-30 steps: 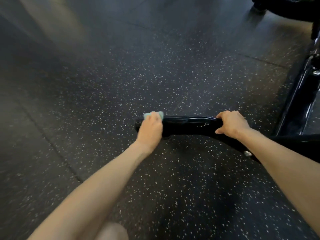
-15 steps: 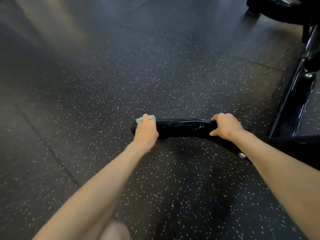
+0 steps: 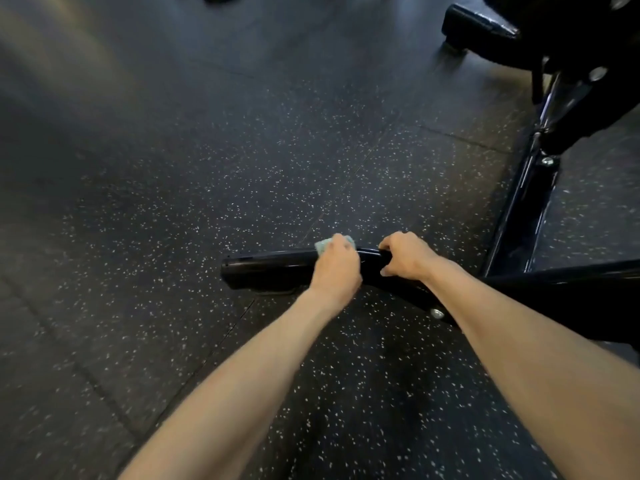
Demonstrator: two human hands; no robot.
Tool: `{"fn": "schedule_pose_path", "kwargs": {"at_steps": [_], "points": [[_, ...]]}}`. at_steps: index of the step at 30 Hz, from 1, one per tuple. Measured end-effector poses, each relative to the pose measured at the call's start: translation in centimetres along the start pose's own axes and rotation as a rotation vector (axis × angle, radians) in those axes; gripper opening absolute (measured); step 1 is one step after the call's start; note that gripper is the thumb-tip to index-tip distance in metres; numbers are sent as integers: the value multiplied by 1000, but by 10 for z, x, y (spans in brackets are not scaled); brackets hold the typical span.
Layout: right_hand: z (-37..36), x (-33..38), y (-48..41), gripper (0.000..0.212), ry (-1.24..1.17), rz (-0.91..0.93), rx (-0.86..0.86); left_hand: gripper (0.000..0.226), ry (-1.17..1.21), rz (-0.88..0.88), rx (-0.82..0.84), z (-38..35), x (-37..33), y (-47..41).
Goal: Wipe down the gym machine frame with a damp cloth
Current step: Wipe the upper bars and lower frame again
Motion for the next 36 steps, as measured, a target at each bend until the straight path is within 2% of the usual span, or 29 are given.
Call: {"fn": "schedule_pose_path", "kwargs": {"at_steps": [2,5,10,14,17,21,25,30,33,36], "points": [[1,-4,1,51,-7,22,57,29,33,-39,24,-9,-22,-6],[3,-8,3,57,-32,59,98,35,-113,-122,81,1,-11,-6],[2,-12,4,64,-73,50,104,53,-336,-274,347,19,22,-2],[0,-12,1,63,-56,71,86,64,-500,-372,245,16,19,2],[-3,-16,1,60,-64,74,44,74,-534,-321,107,4,18,9],[-5,-20,-4,63,-105,63,32,60,-479,-205,-36,-8,12,1],[-2,-16,-9,66,-63,45,60,36,-211,-162,-88,-1,25,-3],[-3,-16,-7,62,-51,68,45,44,-63,-151,1,11,57,-11],[-2,-17,-7,61,-33,78,17,34,-14,-199,-2,1,24,-20],[1,-16,-8,64,-2,74,25,45,9,-231,10,-7,0,-19]]}}
Point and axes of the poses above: each hand's wrist, its own y-axis away from the middle knuckle, its own z-axis out of the back of the hand, x = y × z, the point moved 5 cm from there along -y, towards the middle knuckle
